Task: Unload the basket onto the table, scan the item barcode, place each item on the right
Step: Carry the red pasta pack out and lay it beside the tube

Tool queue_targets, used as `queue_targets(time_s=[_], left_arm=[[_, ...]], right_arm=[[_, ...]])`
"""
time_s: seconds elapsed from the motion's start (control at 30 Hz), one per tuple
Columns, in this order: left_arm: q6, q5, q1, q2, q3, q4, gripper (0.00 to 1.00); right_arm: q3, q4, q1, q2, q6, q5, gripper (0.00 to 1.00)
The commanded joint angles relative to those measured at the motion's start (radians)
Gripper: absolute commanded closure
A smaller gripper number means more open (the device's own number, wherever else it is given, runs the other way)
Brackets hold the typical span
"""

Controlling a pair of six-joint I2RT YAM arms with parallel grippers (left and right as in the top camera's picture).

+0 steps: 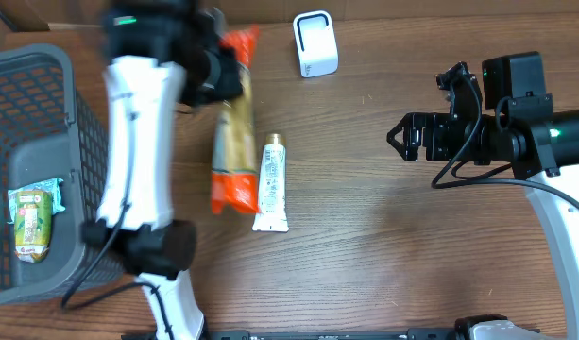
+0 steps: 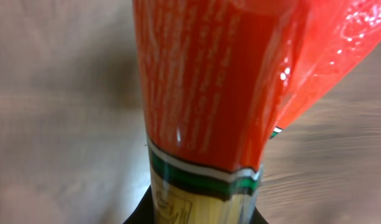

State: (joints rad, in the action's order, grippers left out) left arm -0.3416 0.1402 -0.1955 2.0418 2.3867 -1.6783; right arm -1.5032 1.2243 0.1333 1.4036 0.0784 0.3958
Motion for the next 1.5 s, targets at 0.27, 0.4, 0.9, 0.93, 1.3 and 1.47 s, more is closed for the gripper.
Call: queue_targets(time_s=[0.27, 0.4, 0.9, 0.93, 1.3, 1.47], left_arm=[[-0.236, -0.218, -0.032, 0.017, -0.552, 0.315, 0.96], [-0.13, -0.227, -0.032, 0.017, -0.665, 0.448, 0.72], [-0.021, -0.193, 0.02, 0.005, -0.042, 0.136, 0.0], [-0.023, -0.189, 0.035, 0.003, 0.048, 0.09, 0.0], [0.094, -0.036, 0.393, -0.228, 0.278, -0.011, 0.0], [0.095, -0.093, 0.655, -0.388, 0.079, -0.011, 0.0]], right_arm=[[-0.022, 0.0, 0.004, 0.0, 0.0, 0.0, 0.0], [-0.022, 0.0, 0.004, 0.0, 0.0, -0.002, 0.0], [-0.022, 0.0, 0.004, 0.0, 0.0, -0.002, 0.0], [-0.022, 0.0, 0.004, 0.0, 0.0, -0.002, 0.0], [-0.022, 0.001, 0.004, 0.0, 0.0, -0.002, 0.0], [-0.022, 0.003, 0.004, 0.0, 0.0, -0.001, 0.0]])
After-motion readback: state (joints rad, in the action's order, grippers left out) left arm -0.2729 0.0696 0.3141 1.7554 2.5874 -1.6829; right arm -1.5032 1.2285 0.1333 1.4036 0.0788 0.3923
